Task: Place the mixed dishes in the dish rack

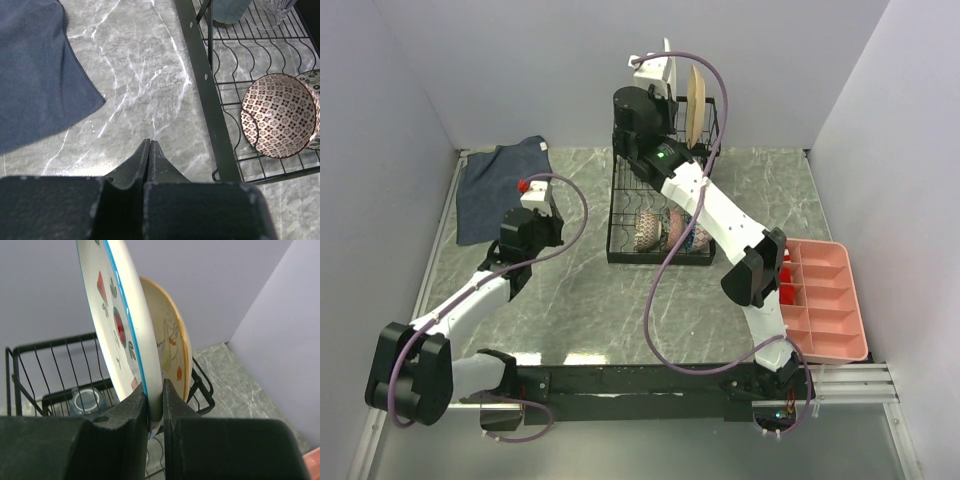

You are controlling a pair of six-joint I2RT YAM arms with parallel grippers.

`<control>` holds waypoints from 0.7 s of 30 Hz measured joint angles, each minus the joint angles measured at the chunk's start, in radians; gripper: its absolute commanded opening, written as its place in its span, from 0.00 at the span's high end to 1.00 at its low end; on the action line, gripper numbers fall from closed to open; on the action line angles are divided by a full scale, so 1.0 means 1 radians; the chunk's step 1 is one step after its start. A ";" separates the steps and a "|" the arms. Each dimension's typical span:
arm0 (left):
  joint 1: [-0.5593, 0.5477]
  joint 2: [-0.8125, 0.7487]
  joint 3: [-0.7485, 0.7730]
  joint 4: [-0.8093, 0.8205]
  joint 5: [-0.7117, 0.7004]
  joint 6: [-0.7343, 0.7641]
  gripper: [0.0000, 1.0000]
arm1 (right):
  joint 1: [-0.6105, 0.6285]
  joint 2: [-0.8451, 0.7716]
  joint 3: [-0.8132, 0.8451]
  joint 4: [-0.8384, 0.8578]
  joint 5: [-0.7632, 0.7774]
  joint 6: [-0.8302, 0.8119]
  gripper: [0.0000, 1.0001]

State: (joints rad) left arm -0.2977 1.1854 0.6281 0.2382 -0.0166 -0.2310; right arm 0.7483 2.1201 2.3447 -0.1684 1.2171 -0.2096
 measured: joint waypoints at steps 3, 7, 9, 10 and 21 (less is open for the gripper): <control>0.000 -0.017 -0.025 0.011 -0.006 0.000 0.99 | -0.009 -0.014 -0.024 -0.088 -0.031 0.049 1.00; 0.000 -0.026 -0.031 0.016 -0.007 0.000 0.99 | -0.018 -0.014 -0.029 -0.160 -0.043 0.080 1.00; 0.000 -0.028 -0.034 0.029 -0.008 0.000 0.99 | -0.022 -0.014 -0.029 -0.162 -0.055 0.081 1.00; 0.000 -0.028 -0.035 0.033 -0.007 0.000 0.99 | -0.022 -0.014 -0.029 -0.162 -0.056 0.080 1.00; 0.000 -0.028 -0.035 0.050 -0.014 0.000 0.99 | -0.028 -0.010 -0.028 -0.162 -0.063 0.079 1.00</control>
State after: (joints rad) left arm -0.2977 1.1576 0.5926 0.2886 -0.0311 -0.2306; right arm 0.7204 2.1098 2.3165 -0.3302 1.1542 -0.1307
